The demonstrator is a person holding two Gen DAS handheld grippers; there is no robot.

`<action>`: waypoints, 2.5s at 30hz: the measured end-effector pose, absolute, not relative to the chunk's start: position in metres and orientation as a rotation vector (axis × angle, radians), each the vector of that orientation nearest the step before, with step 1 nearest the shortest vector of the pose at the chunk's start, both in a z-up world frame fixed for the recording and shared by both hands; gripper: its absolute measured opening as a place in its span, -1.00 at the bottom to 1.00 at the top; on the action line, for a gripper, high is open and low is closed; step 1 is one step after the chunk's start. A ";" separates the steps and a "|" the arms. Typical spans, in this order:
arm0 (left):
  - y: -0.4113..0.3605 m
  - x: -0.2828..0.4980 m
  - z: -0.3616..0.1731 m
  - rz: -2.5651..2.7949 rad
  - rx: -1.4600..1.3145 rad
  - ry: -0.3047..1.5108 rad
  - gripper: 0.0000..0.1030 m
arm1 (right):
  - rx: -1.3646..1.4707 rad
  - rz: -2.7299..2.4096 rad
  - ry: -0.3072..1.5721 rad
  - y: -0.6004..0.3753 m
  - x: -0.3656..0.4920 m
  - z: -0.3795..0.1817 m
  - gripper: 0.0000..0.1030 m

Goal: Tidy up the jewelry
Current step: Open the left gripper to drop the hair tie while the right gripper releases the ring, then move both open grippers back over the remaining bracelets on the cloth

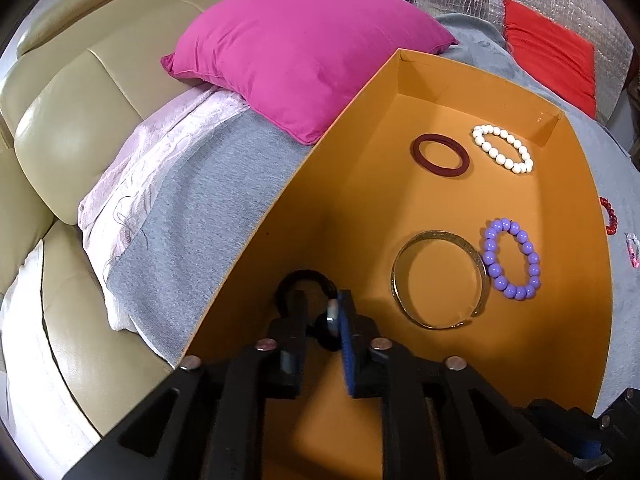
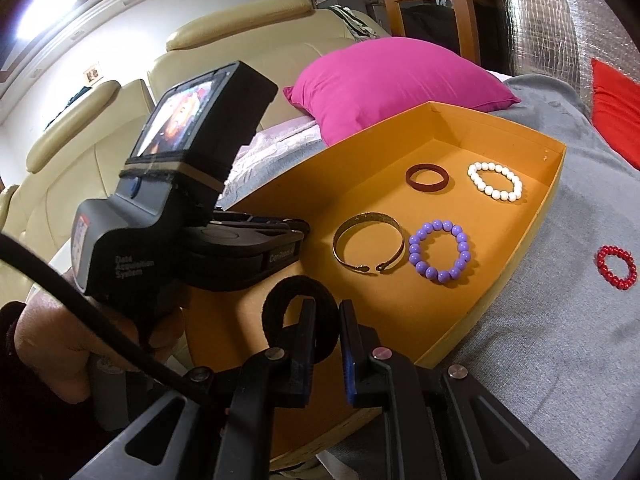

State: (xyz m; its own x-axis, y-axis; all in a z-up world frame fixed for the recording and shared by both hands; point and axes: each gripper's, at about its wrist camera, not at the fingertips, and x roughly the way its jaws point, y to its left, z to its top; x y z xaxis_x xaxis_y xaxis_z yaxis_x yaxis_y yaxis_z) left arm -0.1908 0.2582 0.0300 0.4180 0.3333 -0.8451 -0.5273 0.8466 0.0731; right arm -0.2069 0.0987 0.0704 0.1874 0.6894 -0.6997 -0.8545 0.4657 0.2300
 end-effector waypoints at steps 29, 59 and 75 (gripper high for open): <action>0.235 -0.182 0.054 0.511 -0.187 0.906 0.20 | -0.054 0.878 0.850 0.022 -0.147 0.089 -0.58; 0.192 -0.211 0.134 0.211 -0.528 0.348 0.63 | 0.159 0.117 0.931 -0.194 -0.085 0.087 -0.39; 0.100 -0.150 0.129 0.105 -0.170 0.513 0.64 | 0.182 0.107 0.955 -0.197 -0.063 0.078 -0.36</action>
